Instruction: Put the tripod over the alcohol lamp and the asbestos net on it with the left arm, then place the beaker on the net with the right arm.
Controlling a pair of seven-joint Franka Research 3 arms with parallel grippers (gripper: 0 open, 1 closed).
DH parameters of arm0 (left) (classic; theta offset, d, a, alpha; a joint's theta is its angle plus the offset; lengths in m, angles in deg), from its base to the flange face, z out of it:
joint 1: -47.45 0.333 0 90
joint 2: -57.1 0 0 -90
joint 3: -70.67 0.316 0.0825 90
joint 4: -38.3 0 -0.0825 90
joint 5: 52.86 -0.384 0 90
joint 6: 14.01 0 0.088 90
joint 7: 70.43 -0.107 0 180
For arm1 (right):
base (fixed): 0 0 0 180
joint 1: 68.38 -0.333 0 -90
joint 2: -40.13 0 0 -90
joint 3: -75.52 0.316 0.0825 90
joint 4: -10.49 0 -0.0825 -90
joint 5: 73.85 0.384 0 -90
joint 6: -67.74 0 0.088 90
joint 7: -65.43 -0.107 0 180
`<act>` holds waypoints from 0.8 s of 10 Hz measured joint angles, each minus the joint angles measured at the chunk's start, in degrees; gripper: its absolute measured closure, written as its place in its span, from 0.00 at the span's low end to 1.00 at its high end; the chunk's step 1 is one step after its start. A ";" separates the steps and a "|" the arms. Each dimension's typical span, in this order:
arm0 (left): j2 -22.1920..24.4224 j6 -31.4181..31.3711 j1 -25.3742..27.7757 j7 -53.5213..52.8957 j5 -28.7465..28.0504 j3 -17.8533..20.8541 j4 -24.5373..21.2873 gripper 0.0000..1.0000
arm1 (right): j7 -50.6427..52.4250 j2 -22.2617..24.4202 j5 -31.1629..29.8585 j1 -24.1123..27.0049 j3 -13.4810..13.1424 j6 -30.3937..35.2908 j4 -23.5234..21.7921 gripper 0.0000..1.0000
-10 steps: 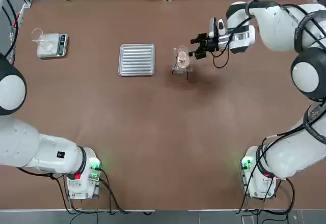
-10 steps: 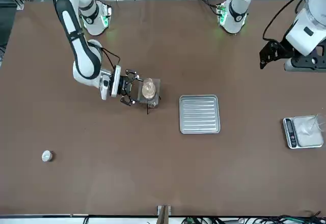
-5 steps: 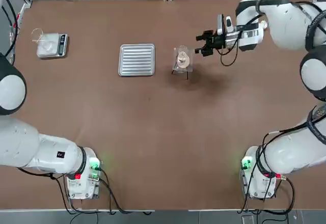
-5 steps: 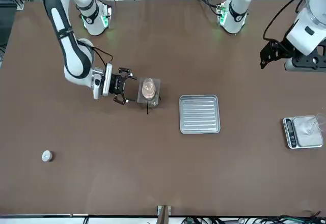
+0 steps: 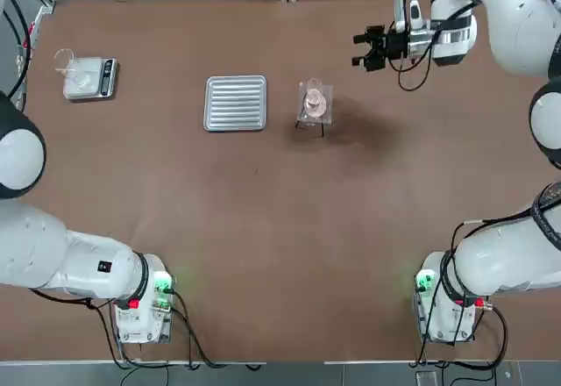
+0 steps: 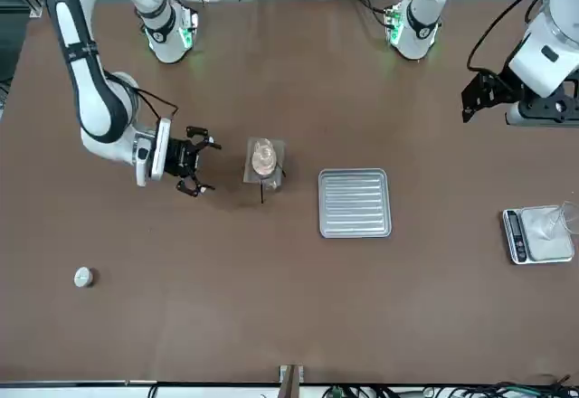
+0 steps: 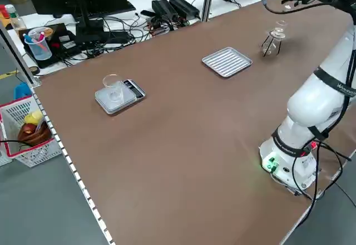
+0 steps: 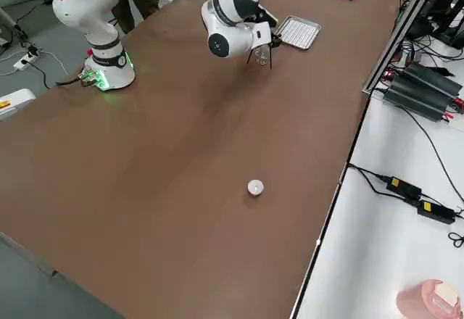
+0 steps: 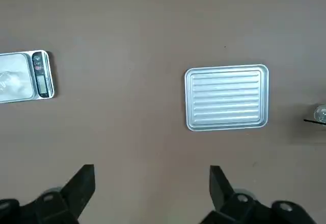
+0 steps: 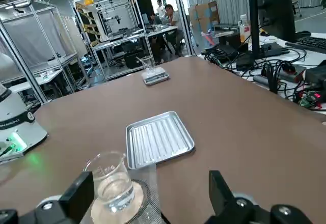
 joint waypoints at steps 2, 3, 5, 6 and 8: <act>0.00 0.00 0.08 0.00 -0.01 0.03 0.00 0.01 | -2.55 0.01 -1.83 0.61 0.00 0.10 1.85 0.00; 0.00 0.00 0.12 0.00 -0.02 0.06 0.00 0.01 | -2.84 0.00 -2.14 0.76 -0.01 0.10 2.50 0.00; 0.00 0.00 0.08 0.00 -0.02 0.04 0.01 0.01 | -5.07 0.01 -5.00 1.11 -0.06 -0.11 5.24 0.00; 0.00 0.00 0.09 0.00 -0.02 0.04 0.01 0.01 | -7.27 0.01 -8.69 1.83 -0.09 -0.42 6.95 0.00; 0.00 0.00 0.05 0.00 -0.02 0.03 0.01 0.01 | -10.48 0.01 -15.23 4.47 -0.14 -1.16 9.63 0.00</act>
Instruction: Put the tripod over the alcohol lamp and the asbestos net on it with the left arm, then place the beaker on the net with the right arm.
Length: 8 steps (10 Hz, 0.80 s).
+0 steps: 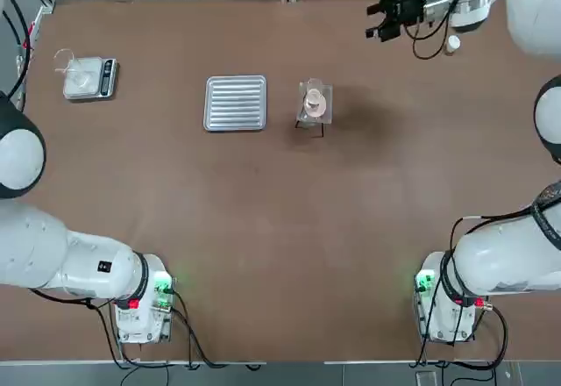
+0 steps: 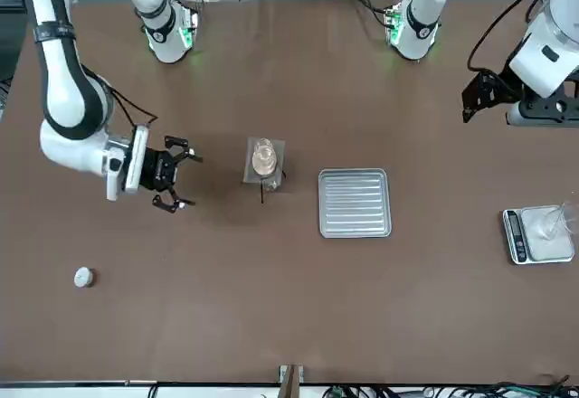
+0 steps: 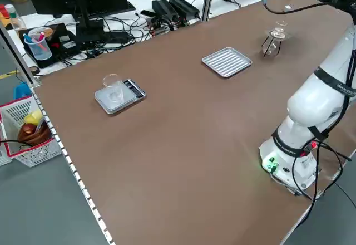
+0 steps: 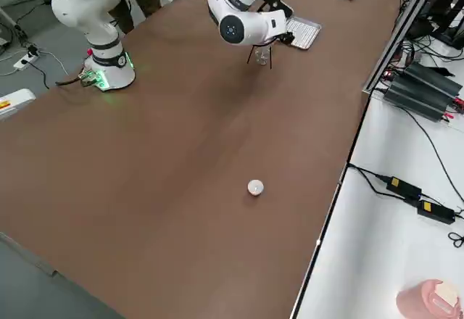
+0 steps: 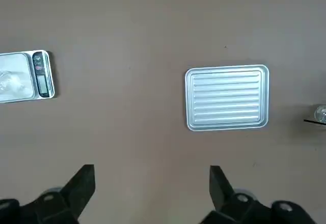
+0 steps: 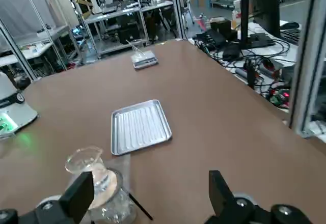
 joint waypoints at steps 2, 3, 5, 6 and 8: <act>0.00 0.00 -0.03 0.00 0.00 -0.02 0.00 0.01 | -3.70 -0.03 -6.00 1.67 0.02 -4.01 0.82 0.00; 0.00 0.00 -0.02 0.00 0.00 -0.02 0.01 0.01 | -6.68 -0.06 -9.24 1.77 0.14 -7.77 1.28 0.00; 0.00 0.00 -0.02 0.00 0.00 -0.02 0.03 0.01 | -17.31 -0.11 -18.86 1.73 0.76 -15.42 3.03 0.00; 0.00 0.00 -0.02 0.00 0.00 -0.02 0.03 0.01 | -23.73 -0.16 -24.12 1.68 1.13 -18.30 4.19 0.00; 0.00 0.00 -0.05 0.00 0.00 -0.04 0.03 0.01 | -36.68 -0.56 -33.11 1.58 1.46 -22.83 6.44 0.00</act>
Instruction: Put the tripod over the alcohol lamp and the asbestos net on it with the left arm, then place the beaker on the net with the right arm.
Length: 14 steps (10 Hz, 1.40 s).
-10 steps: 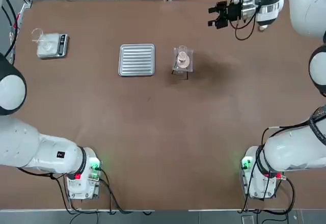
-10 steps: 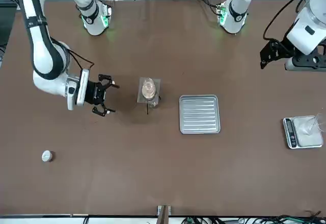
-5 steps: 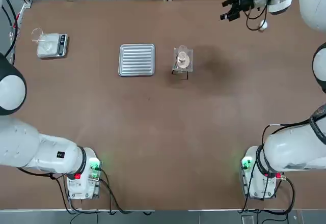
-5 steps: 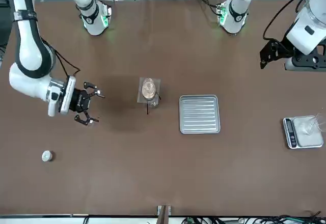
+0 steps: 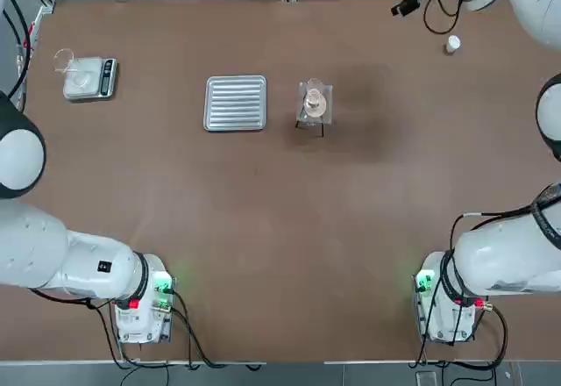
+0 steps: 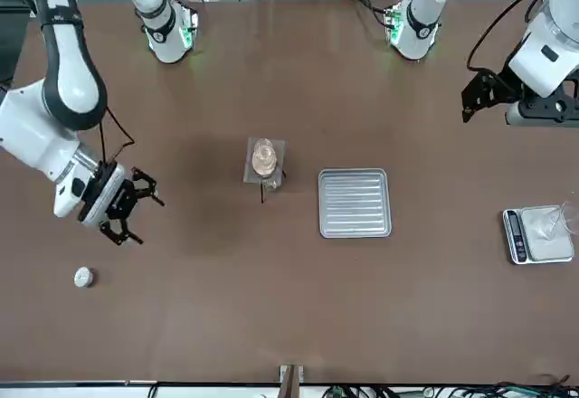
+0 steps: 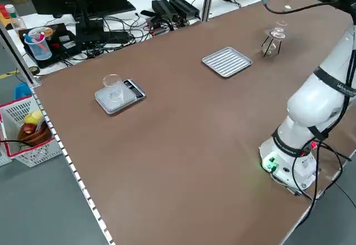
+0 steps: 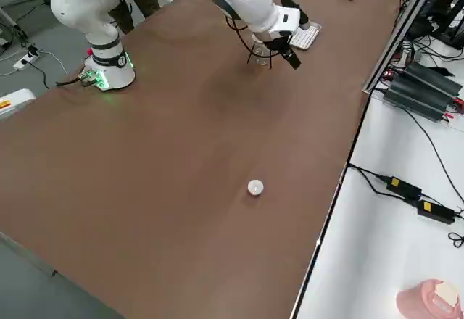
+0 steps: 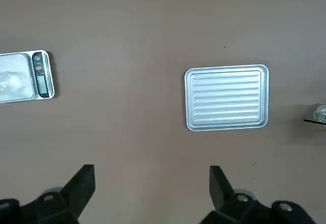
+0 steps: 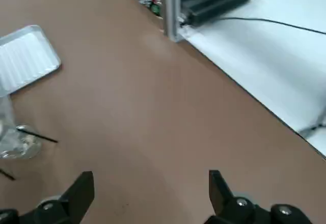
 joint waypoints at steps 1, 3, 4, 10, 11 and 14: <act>0.00 0.00 -0.02 0.00 0.00 -0.04 0.00 0.01 | -7.98 -0.39 -4.56 0.00 0.01 -1.59 1.00 0.00; 0.00 0.00 -0.02 0.01 0.00 -0.10 0.00 0.01 | -23.37 -1.49 -12.12 0.07 -0.02 -2.47 3.49 0.00; 0.00 0.00 -0.01 0.01 0.00 -0.09 0.00 0.01 | -29.78 -1.80 -14.76 0.18 -0.07 -2.51 4.35 0.00; 0.00 0.00 0.04 0.01 0.00 -0.05 0.02 0.01 | -57.00 -2.46 -24.66 0.27 -0.27 -1.10 8.44 0.00; 0.00 0.00 0.03 0.01 0.00 -0.05 0.03 0.01 | -60.48 -2.46 -25.72 0.27 -0.34 1.94 10.42 0.00; 0.00 0.01 -0.04 0.01 0.00 -0.20 0.04 0.01 | -69.61 -2.41 -29.61 0.27 -0.38 15.48 18.32 0.00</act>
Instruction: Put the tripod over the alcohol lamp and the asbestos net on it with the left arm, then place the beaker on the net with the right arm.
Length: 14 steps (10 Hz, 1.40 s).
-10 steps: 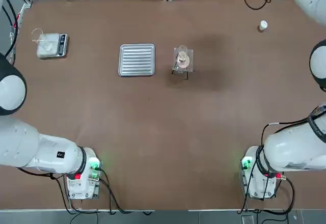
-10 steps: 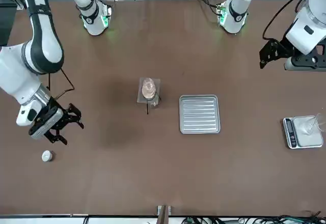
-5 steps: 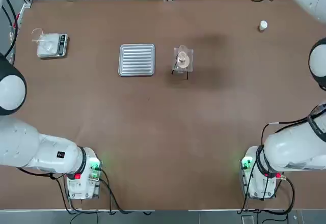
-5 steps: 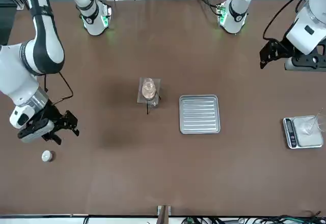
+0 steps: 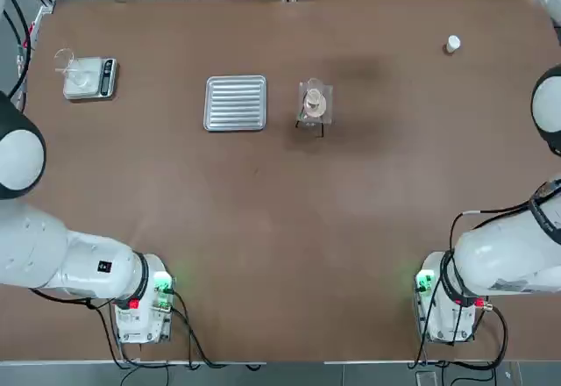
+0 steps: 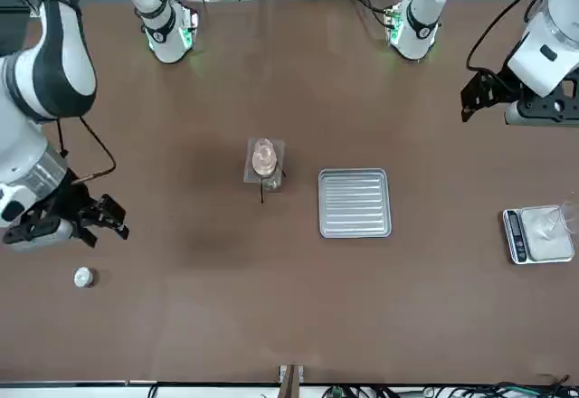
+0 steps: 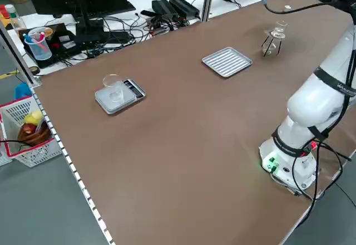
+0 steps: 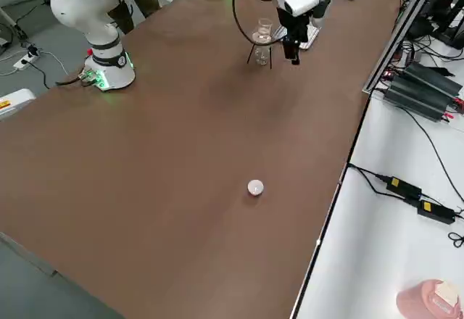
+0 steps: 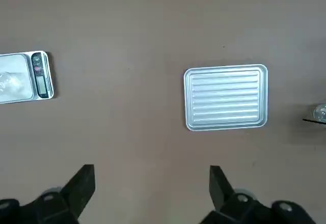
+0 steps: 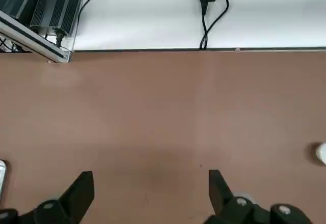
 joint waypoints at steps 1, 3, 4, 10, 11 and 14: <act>0.00 0.00 0.00 0.00 0.00 -0.02 0.00 0.01 | -1.14 0.01 -0.59 0.00 -0.05 3.12 1.94 0.00; 0.00 0.00 0.06 0.00 0.00 -0.01 0.00 0.01 | -1.71 -0.02 -4.35 0.07 -0.26 6.84 4.49 0.00; 0.00 0.00 0.04 0.00 0.00 -0.02 0.00 0.01 | -1.76 -0.01 -7.76 0.10 -0.31 8.72 5.84 0.00; 0.00 0.02 0.02 0.00 0.00 -0.09 0.00 0.01 | -7.61 2.01 -10.86 0.46 -0.35 21.94 9.68 0.00; 0.00 0.02 0.06 0.00 0.00 -0.08 0.01 0.01 | -8.80 3.32 -10.89 0.32 -0.31 24.12 9.84 0.00; 0.00 0.02 0.03 0.00 0.00 -0.11 0.01 0.01 | -14.11 8.93 -10.94 -7.72 -7.53 31.00 9.36 0.00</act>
